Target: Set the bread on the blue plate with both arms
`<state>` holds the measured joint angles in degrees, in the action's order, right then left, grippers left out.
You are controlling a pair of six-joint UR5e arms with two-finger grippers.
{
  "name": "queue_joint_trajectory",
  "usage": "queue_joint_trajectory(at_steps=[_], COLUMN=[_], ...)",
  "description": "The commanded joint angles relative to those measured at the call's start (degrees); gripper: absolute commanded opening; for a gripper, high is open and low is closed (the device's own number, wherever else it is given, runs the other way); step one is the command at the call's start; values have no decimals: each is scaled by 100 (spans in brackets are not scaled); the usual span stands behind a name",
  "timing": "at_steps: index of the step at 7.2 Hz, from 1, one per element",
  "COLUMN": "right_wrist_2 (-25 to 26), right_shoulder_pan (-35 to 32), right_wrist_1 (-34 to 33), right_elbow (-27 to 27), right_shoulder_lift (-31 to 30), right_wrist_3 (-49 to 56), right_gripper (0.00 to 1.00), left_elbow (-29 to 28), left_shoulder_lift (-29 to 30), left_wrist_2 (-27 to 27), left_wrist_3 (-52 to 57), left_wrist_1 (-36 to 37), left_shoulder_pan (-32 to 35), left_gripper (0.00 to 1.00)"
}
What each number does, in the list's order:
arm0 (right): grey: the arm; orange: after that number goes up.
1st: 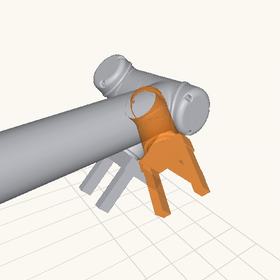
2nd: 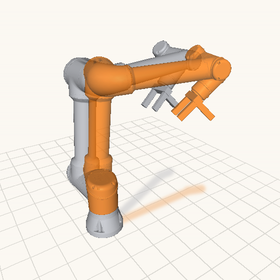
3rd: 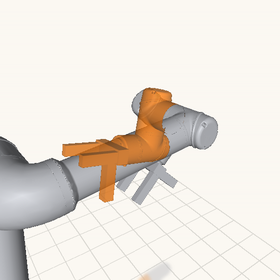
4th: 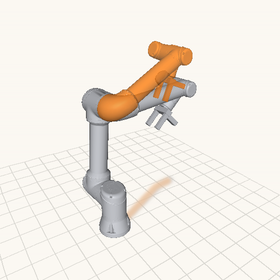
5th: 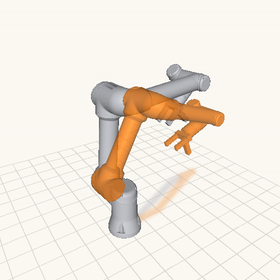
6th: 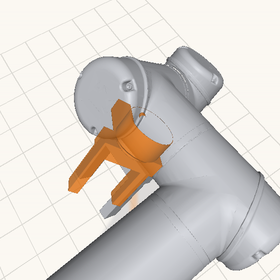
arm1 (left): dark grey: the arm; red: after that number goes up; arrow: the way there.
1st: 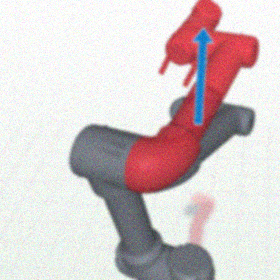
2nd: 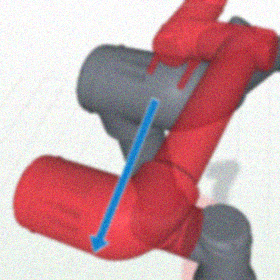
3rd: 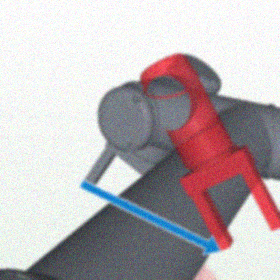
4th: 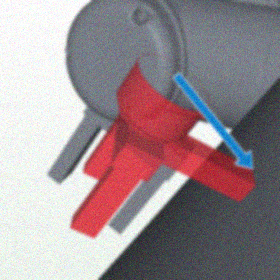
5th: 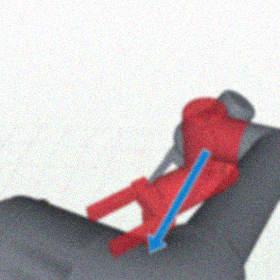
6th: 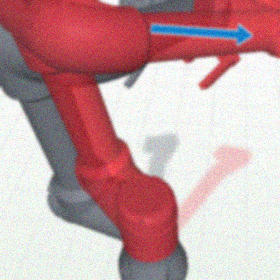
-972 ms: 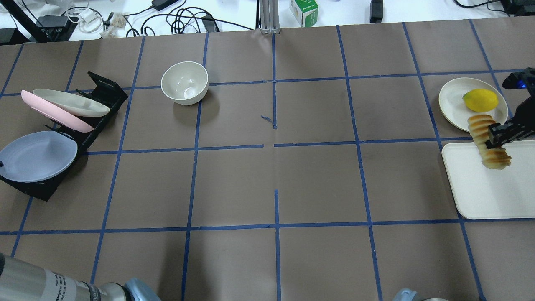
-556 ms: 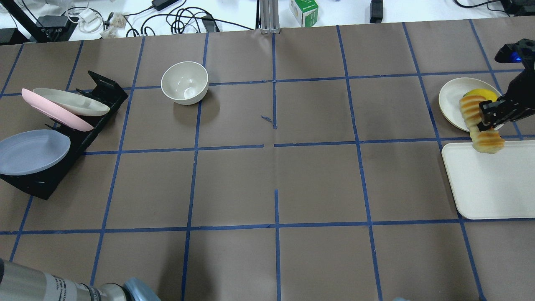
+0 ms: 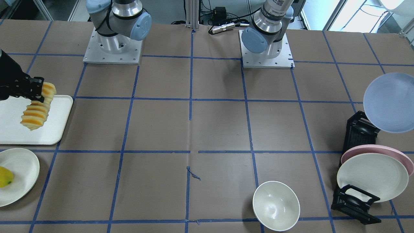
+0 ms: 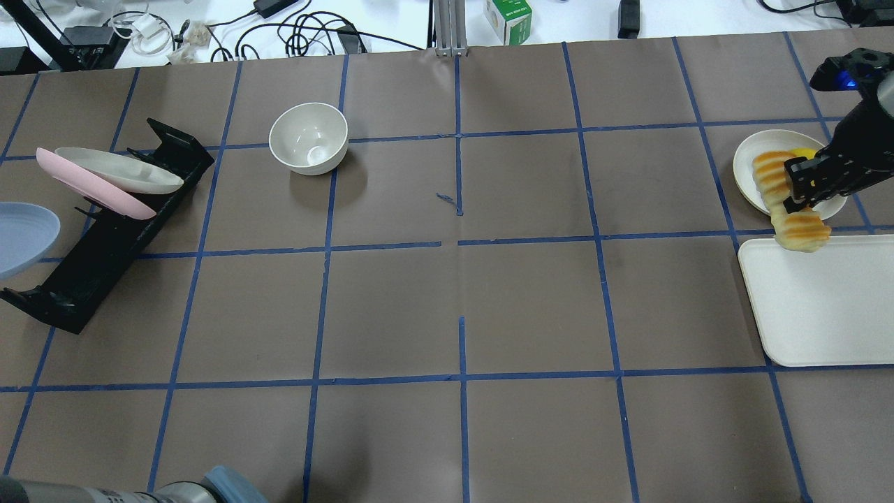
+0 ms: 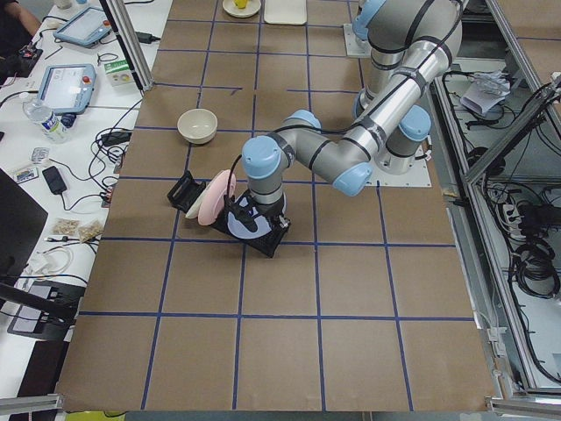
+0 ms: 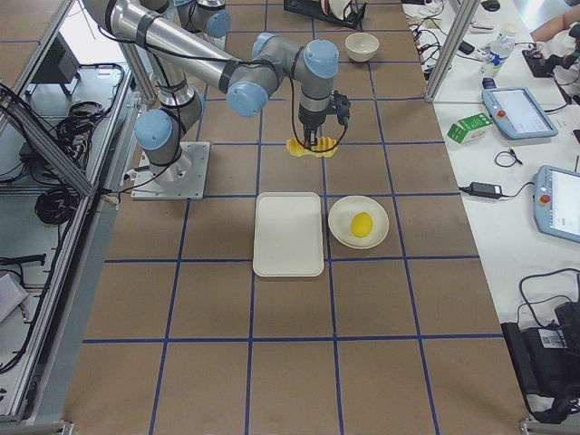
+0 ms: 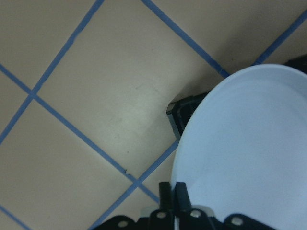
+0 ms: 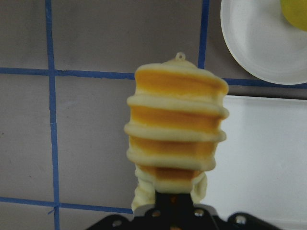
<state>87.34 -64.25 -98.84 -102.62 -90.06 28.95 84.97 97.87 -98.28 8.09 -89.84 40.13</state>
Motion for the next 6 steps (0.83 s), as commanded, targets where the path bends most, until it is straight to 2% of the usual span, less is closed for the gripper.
queue_joint_trajectory(at_steps=[1,2,4,5,6], right_wrist_2=[-16,54,46,37,28], right_shoulder_pan=[-113,-323,-536,-571,-589], right_wrist_1=[154,145,206,224,216], right_elbow=[93,154,347,348,348], right_shoulder_lift=[-64,-65,-21,-38,-30], right_wrist_3=[-187,-397,-705,-750,-820], right_gripper=[0,0,0,0,0], left_elbow=[-279,-184,-42,158,491], left_shoulder_lift=[-810,-961,-867,-857,-813], left_wrist_2=[149,952,1153,1458,1504], left_wrist_3=[0,-35,-465,-527,-641], left_wrist_1=[-999,-1044,-634,-39,523], left_shoulder_pan=[160,544,1929,2659,3362], left_gripper=[0,0,0,0,0])
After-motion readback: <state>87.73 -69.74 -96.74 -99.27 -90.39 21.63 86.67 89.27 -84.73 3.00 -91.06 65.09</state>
